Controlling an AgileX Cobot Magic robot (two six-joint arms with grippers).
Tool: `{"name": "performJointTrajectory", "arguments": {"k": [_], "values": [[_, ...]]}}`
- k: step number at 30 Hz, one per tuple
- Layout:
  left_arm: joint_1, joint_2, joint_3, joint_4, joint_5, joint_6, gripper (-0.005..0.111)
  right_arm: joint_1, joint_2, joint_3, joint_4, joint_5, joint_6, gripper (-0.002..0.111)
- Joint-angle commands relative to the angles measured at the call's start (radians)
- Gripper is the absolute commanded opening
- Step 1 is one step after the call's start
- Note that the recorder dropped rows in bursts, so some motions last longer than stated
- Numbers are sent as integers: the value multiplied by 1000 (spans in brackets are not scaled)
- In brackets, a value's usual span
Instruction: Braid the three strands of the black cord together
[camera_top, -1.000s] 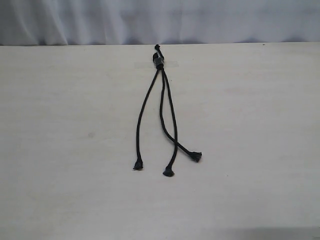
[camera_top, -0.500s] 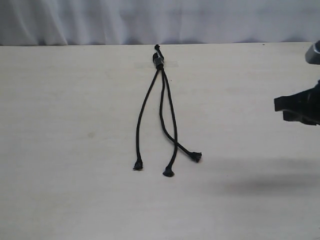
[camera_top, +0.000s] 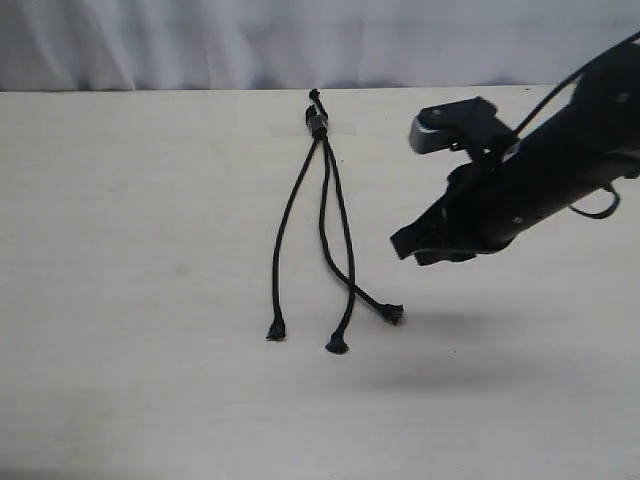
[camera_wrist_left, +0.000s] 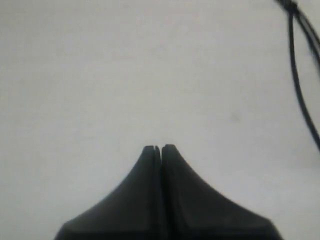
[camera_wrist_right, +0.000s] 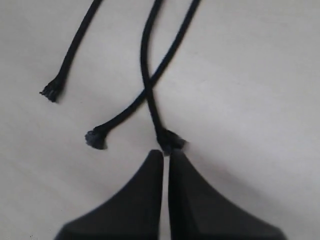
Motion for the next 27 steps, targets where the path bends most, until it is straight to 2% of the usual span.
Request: {"name": "performJointTrajectory", "arguments": {"k": [1,5,7,10,15,16,19,24,27], "values": [[1,318,-104,-16,104,13,0,94,113,-74,-7,-36,-11,12],[-11,609,-135,-173,142,149,0,147,259,-210,-33,-22,-11,38],[-50,679,-135,-214,135,158,0,147,324,-274,-33,-15,-2,43],[-93,701,-135,-253,104,158,0,147,402,-327,-60,-26,-2,42],[-93,701,-135,-246,111,158,0,147,491,-331,-63,-66,-2,42],[-93,701,-135,-246,111,158,0,147,498,-331,-76,-68,-2,40],[-93,701,-135,-238,119,158,0,147,477,-346,-109,-19,5,7],[-93,701,-135,-236,119,158,0,147,429,-418,-82,75,57,4],[-93,701,-135,-240,119,158,0,147,413,-465,66,131,57,4]]}}
